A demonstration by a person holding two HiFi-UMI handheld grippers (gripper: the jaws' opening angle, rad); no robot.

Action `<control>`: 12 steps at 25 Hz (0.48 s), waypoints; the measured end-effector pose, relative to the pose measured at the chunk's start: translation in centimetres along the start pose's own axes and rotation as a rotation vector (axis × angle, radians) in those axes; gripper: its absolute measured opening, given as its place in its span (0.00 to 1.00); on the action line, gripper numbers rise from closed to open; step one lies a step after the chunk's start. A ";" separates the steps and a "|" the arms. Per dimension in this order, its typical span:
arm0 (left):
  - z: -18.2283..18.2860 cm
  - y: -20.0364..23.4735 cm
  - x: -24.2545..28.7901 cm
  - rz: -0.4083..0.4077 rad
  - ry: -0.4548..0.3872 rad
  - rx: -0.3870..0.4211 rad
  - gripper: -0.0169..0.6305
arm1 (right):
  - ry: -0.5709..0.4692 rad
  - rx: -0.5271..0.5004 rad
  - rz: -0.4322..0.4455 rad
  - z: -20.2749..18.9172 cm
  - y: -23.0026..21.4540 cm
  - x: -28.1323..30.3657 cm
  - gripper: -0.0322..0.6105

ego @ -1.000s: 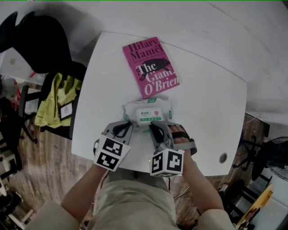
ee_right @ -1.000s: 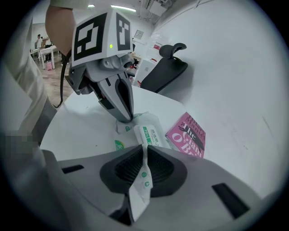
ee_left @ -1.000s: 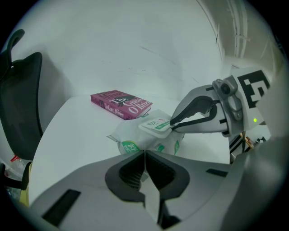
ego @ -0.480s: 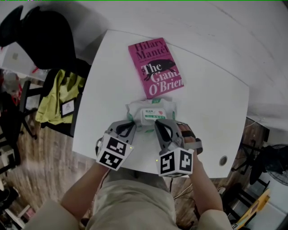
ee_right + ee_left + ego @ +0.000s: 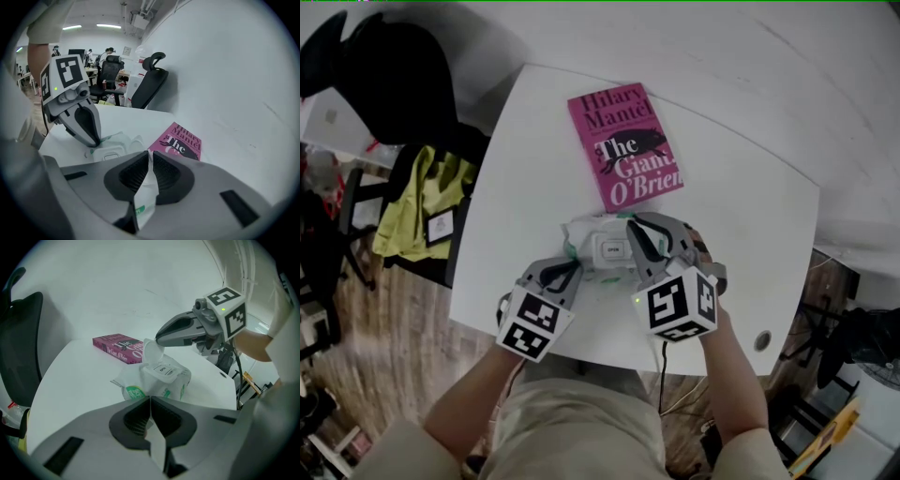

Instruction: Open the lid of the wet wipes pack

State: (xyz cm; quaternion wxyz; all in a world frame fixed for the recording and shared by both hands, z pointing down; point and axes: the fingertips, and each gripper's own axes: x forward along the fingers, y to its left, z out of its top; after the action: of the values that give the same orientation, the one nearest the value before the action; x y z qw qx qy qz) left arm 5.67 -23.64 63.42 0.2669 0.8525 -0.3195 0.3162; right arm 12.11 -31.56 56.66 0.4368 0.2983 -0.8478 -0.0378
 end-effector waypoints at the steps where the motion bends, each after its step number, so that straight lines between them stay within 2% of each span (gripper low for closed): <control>1: 0.0 0.0 0.0 -0.002 -0.003 0.000 0.07 | -0.015 0.031 0.000 0.0 -0.3 0.4 0.13; 4: 0.1 0.0 0.0 -0.015 -0.016 -0.003 0.07 | -0.042 0.114 -0.022 -0.2 -1.3 1.7 0.13; 6: 0.2 -0.2 0.1 -0.030 -0.026 -0.009 0.07 | -0.022 0.132 -0.028 -0.8 -1.5 2.5 0.13; 12: 0.2 0.2 -0.3 -0.043 -0.041 -0.026 0.07 | 0.048 0.185 0.033 -2.7 0.0 4.7 0.13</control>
State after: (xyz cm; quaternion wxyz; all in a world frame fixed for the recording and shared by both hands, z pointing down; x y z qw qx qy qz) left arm 5.45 -23.79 63.09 0.2782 0.8619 -0.3107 0.2885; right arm 12.10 -33.55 61.73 0.4282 0.3240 -0.8419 0.0549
